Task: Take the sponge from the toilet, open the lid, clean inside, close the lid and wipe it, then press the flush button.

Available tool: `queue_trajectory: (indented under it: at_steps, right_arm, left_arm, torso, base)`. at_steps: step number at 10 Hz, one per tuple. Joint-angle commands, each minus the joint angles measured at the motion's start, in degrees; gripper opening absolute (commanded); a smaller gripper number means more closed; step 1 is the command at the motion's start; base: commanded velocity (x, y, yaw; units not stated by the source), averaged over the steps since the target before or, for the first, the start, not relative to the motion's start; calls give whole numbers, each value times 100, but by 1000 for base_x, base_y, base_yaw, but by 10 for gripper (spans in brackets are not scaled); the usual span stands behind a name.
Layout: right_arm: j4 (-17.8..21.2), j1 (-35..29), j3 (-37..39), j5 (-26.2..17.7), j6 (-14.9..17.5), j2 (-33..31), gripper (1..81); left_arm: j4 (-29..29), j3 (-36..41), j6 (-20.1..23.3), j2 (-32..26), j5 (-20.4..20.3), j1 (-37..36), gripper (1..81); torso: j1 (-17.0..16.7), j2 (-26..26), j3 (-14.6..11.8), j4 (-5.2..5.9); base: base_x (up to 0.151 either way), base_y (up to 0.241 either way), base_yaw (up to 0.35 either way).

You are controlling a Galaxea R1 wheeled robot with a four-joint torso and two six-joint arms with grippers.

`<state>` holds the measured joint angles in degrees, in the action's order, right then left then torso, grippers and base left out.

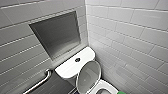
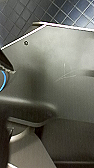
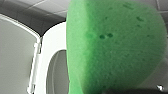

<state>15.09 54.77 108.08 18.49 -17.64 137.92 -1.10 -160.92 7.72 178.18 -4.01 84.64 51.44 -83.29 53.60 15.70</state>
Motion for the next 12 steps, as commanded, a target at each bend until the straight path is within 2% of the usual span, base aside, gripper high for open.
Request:
queue_trajectory:
  at_steps: [1, 4, 6, 8, 9, 10, 12]
  right_arm:
    - [73, -84, -851, 155, -11, -755, 10]
    - [73, 522, -1554, 612, -3, -1177, 10]
    - [73, 996, -1598, 884, 24, -1081, 10]
    - [29, 1286, -1502, 963, 50, -879, 10]
    - [-41, 1243, -1431, 893, 129, -755, 10]
    - [-68, 1051, -1352, 754, 366, -606, 10]
    - [-68, 322, -1194, -161, 525, -325, 10]
  left_arm:
    - [13, -28, 63, 8, 445, 49, 811]
    - [22, -28, 72, 43, 436, 40, 811]
    - [22, -28, 72, -1, 436, 40, 811]
    - [22, -28, 72, -10, 427, 40, 811]
    - [22, -28, 72, -10, 427, 40, 811]
    - [22, -28, 72, 8, 427, 40, 811]
    - [22, -28, 72, 8, 410, 22, 811]
  torso:
    - [0, 0, 0, 0]
    - [0, 0, 0, 0]
    - [0, 0, 0, 0]
    - [0, 0, 0, 0]
    - [0, 0, 0, 0]
    - [0, 0, 0, 0]
    - [0, -2, 0, 0]
  base:
    - [0, 0, 0]
    - [0, 0, 0]
    - [0, 0, 0]
    - [0, 0, 0]
    - [0, 0, 0]
    - [0, 0, 0]
    - [0, 0, 0]
